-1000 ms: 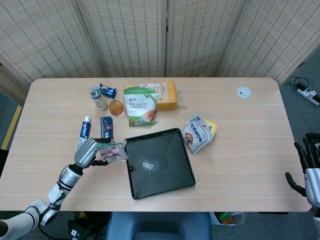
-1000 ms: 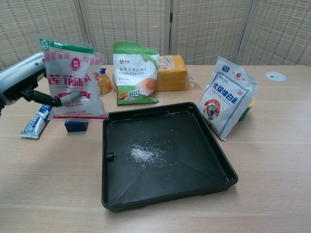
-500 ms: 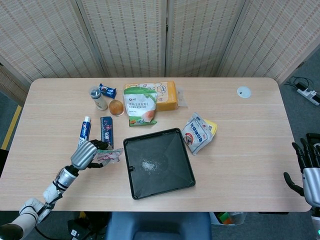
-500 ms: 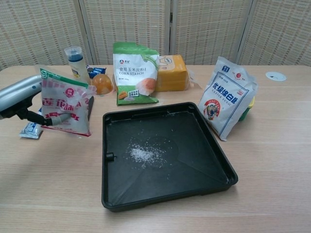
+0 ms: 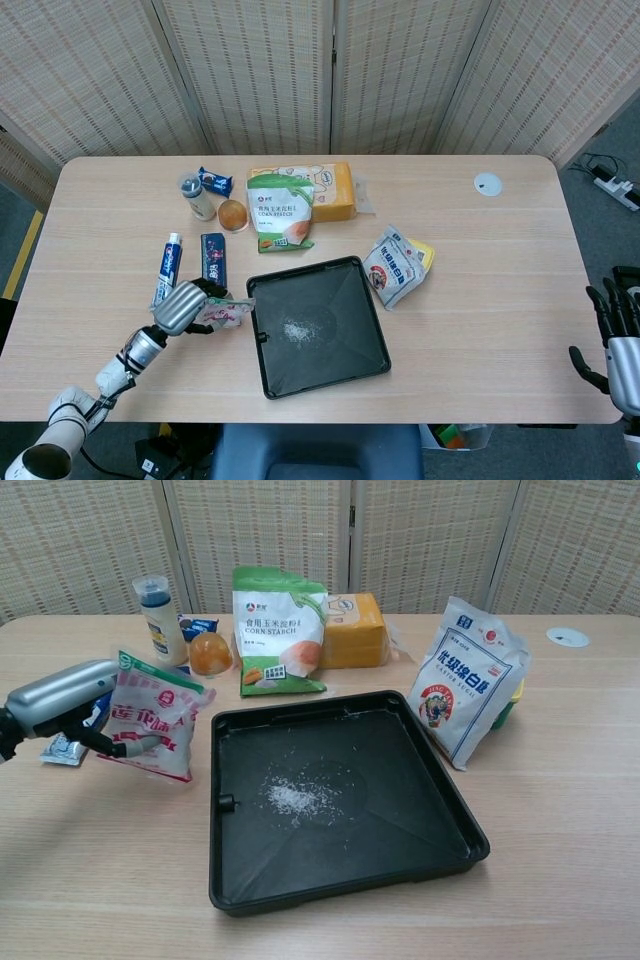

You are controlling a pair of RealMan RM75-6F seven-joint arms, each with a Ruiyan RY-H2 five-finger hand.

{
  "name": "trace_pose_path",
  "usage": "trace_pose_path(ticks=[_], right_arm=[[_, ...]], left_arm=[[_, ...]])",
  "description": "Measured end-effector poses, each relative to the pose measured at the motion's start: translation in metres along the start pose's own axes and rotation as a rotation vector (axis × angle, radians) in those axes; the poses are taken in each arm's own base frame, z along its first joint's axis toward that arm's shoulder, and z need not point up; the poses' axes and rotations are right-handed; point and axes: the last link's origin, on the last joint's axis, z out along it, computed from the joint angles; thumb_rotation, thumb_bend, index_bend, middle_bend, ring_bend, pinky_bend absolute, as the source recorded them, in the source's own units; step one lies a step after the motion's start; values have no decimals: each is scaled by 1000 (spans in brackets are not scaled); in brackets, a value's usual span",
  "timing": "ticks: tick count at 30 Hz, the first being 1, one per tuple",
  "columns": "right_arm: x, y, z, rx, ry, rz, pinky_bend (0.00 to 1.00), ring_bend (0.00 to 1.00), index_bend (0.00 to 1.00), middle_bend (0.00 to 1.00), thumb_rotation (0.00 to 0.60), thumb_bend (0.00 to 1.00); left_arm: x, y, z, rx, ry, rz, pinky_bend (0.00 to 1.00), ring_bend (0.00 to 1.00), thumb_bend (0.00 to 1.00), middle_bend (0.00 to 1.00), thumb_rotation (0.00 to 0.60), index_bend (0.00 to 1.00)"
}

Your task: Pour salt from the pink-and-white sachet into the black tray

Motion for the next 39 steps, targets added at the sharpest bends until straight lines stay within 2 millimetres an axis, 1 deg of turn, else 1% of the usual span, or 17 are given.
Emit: trace_pose_path(ticks=[1, 4, 5, 6, 7, 8, 11, 14, 19, 26, 29, 33, 39], right_arm=[[0, 0, 0, -2, -1, -1, 0, 40, 37, 7, 600, 345], [1, 0, 0, -3, 0, -2, 0, 41, 37, 7, 600, 344], [1, 0, 0, -4, 0, -2, 0, 41, 37, 7, 600, 344], [1, 0, 0, -4, -1, -2, 0, 41, 37, 7, 600, 344], [0, 0, 0, -4, -1, -3, 0, 40, 37, 7, 600, 344], [0, 0, 0, -4, -2, -3, 0, 40, 37, 7, 600, 345], [0, 1, 1, -5, -3, -2, 0, 40, 37, 7, 600, 344], [0, 1, 1, -7, -3, -1, 0, 40, 37, 7, 600, 344], [-1, 2, 2, -6, -3, 2, 0, 41, 37, 7, 600, 344], [-2, 4, 2, -5, -2, 6, 0, 42, 37, 7, 600, 344], [-2, 5, 2, -4, -1, 8, 0, 41, 37, 7, 600, 344], [-2, 5, 2, -1, 1, 10, 0, 41, 37, 7, 600, 344], [-2, 6, 2, 0, 3, 13, 0, 42, 37, 7, 600, 344]], left_arm=[[-1, -1, 2, 1, -7, 11, 445, 444, 540, 560, 600, 452], [-2, -3, 5, 8, -28, 38, 367, 371, 501, 486, 600, 396], [-3, -3, 6, 12, -36, 46, 322, 325, 483, 441, 600, 359], [-4, -4, 7, 16, -42, 55, 297, 293, 468, 408, 600, 329], [-4, -5, 8, 21, -49, 69, 278, 264, 451, 374, 600, 293], [-4, -6, 8, 25, -53, 79, 258, 223, 426, 327, 600, 233], [-3, -8, 10, 40, -48, 101, 215, 148, 389, 227, 600, 115], [-2, -10, 10, 50, -43, 120, 186, 122, 378, 179, 600, 58], [0, -15, 8, 71, -48, 170, 161, 77, 376, 127, 600, 5], [5, -24, 3, 124, -40, 175, 100, 10, 370, 27, 600, 0], [7, -27, 0, 145, -37, 163, 85, 6, 371, 21, 600, 0], [9, -30, -4, 179, -33, 131, 3, 6, 366, 20, 600, 0], [14, -31, -13, 219, -27, 94, 0, 0, 314, 0, 600, 0]])
